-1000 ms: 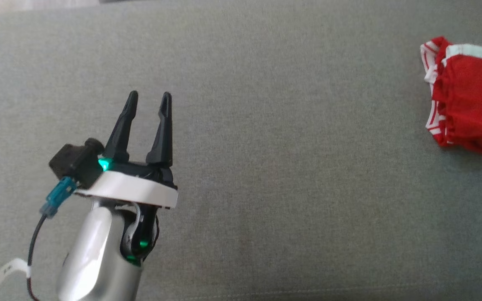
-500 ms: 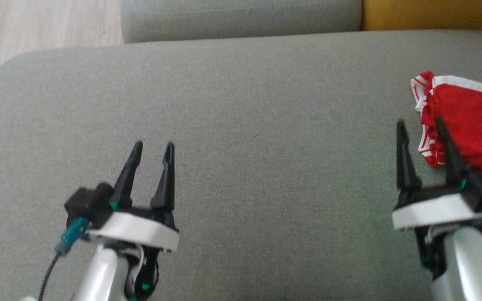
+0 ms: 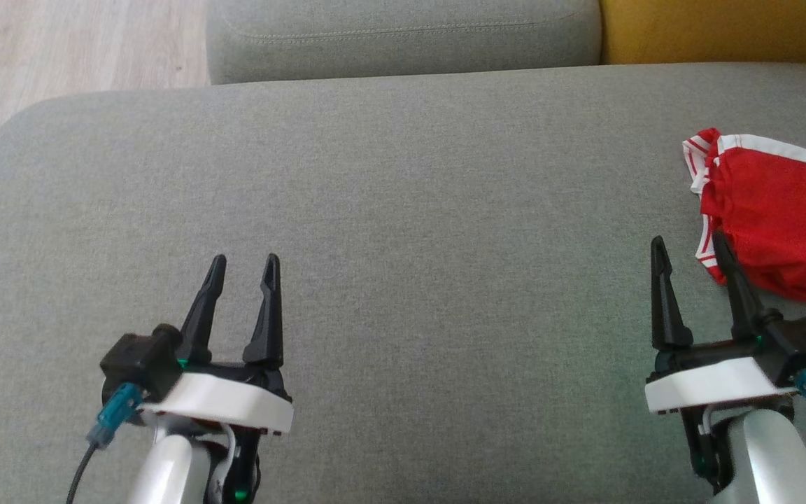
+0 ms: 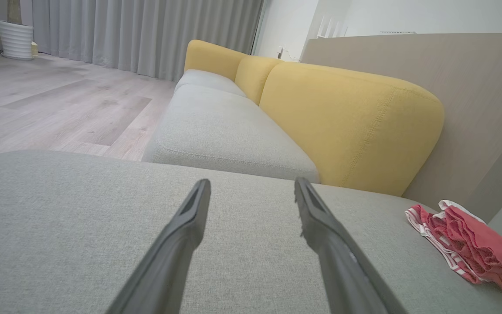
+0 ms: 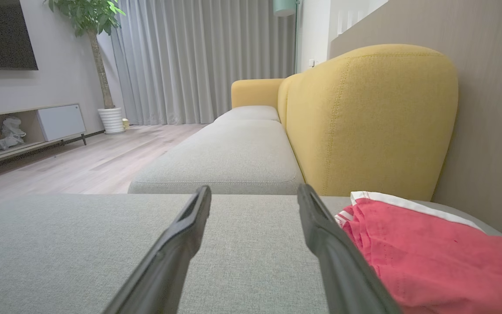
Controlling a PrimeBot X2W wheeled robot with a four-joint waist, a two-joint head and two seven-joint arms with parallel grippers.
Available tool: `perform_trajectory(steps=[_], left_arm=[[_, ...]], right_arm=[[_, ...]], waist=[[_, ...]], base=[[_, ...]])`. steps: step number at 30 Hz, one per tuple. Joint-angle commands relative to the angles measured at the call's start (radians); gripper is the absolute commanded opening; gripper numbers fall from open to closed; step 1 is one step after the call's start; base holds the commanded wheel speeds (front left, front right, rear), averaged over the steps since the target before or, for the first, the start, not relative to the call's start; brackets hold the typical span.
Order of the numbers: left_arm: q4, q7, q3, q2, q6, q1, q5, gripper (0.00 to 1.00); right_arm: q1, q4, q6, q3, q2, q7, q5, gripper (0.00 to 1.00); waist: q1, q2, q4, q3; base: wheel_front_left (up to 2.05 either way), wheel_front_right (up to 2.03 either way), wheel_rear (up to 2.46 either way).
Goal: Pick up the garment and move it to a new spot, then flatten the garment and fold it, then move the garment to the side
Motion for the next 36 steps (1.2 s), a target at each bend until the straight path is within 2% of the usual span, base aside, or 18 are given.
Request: perform_trajectory(steps=[1, 11, 24, 25, 26, 28, 36], left_arm=[[-0.038, -0.005, 0.034, 0.006, 0.003, -0.027, 0.006, 1.00], [-0.045, -0.005, 0.043, 0.006, -0.009, -0.026, 0.017, 1.00], [-0.037, -0.005, 0.062, 0.006, -0.006, -0.016, -0.019, 1.00], [-0.040, -0.005, 0.067, 0.006, -0.004, -0.017, -0.019, 0.00], [-0.005, 0.000, 0.024, 0.000, -0.008, 0.003, -0.019, 0.00], [0.034, 0.001, 0.017, -0.001, -0.008, 0.013, -0.018, 0.00], [0.036, 0.019, 0.031, 0.004, -0.013, 0.012, -0.105, 0.00]], right_arm=[[-0.016, -0.027, 0.007, 0.021, 0.001, -0.012, -0.002, 1.00], [-0.016, 0.004, 0.007, 0.039, 0.002, -0.013, 0.068, 1.00], [-0.024, 0.025, 0.007, 0.050, 0.002, -0.014, 0.084, 1.00], [-0.024, 0.025, 0.007, 0.050, 0.002, -0.014, 0.084, 0.00], [0.000, 0.057, 0.000, 0.026, 0.002, -0.003, 0.082, 0.00], [0.007, 0.094, 0.000, 0.028, 0.003, -0.001, 0.081, 0.00], [0.006, 0.091, 0.000, 0.023, 0.000, 0.018, 0.178, 0.00]], waist=[[0.0001, 0.0000, 0.000, 0.001], [0.0001, 0.0000, -0.003, 0.010], [0.0001, 0.0000, -0.004, 0.009], [0.0001, 0.0000, -0.004, 0.009], [0.0001, 0.0000, -0.004, 0.009], [0.0001, 0.0000, -0.004, 0.009], [0.0001, 0.0000, -0.006, 0.004]], base=[[0.00, 0.00, 0.00], [0.00, 0.00, 0.00], [0.00, 0.00, 0.00], [0.00, 0.00, 0.00], [0.00, 0.00, 0.00], [0.00, 0.00, 0.00], [0.00, 0.00, 0.00]])
